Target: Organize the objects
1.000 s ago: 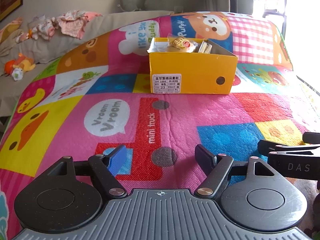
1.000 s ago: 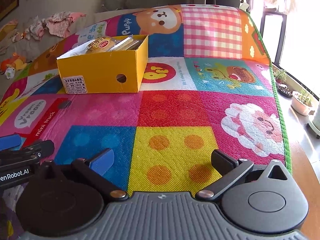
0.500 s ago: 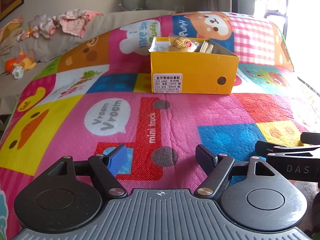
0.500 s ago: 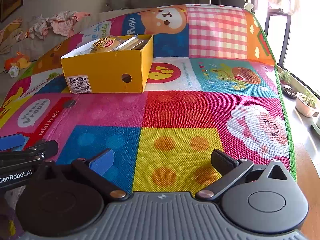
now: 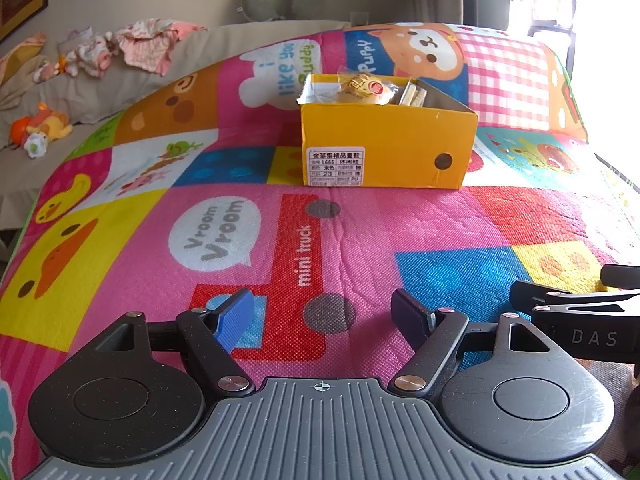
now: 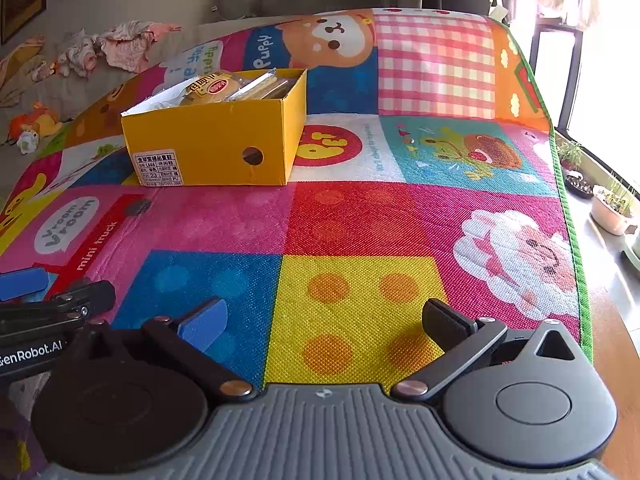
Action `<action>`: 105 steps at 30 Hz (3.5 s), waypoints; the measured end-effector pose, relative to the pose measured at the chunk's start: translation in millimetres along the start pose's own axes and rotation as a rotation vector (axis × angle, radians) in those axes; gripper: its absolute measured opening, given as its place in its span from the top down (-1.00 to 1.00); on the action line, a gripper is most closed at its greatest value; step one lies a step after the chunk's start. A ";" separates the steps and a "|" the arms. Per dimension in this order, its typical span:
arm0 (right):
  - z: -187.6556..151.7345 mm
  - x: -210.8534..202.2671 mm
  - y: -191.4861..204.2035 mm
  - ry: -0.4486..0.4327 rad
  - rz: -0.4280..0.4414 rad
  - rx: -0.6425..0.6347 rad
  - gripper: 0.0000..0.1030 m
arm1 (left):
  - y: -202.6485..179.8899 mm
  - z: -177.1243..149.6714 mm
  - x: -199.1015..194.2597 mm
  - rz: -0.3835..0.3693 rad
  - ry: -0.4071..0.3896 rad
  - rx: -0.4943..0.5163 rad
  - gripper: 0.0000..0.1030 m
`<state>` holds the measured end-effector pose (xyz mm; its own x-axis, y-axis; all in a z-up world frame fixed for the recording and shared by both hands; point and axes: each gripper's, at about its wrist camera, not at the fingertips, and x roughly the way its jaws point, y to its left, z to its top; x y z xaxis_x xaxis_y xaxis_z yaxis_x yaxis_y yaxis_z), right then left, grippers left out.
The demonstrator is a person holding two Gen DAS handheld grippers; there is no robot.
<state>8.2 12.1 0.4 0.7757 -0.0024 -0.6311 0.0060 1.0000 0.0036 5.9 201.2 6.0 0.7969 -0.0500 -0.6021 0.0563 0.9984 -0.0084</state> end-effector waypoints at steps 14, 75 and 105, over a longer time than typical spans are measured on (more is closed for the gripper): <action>-0.7 -0.2 -3.2 0.000 0.017 -0.005 -1.00 | 0.7 -0.1 0.0 -0.006 0.000 -0.005 -0.57; 0.6 1.6 -0.3 0.000 0.001 0.001 -1.00 | 0.1 0.2 0.8 -0.006 0.001 -0.004 -0.59; 0.5 1.9 -0.6 0.000 0.001 0.001 -1.00 | -1.9 0.4 1.1 0.003 0.001 0.003 -0.61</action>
<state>10.0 11.5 -0.4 0.7755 -0.0012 -0.6314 0.0055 1.0000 0.0049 6.9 199.3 5.8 0.7966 -0.0468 -0.6028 0.0558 0.9984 -0.0038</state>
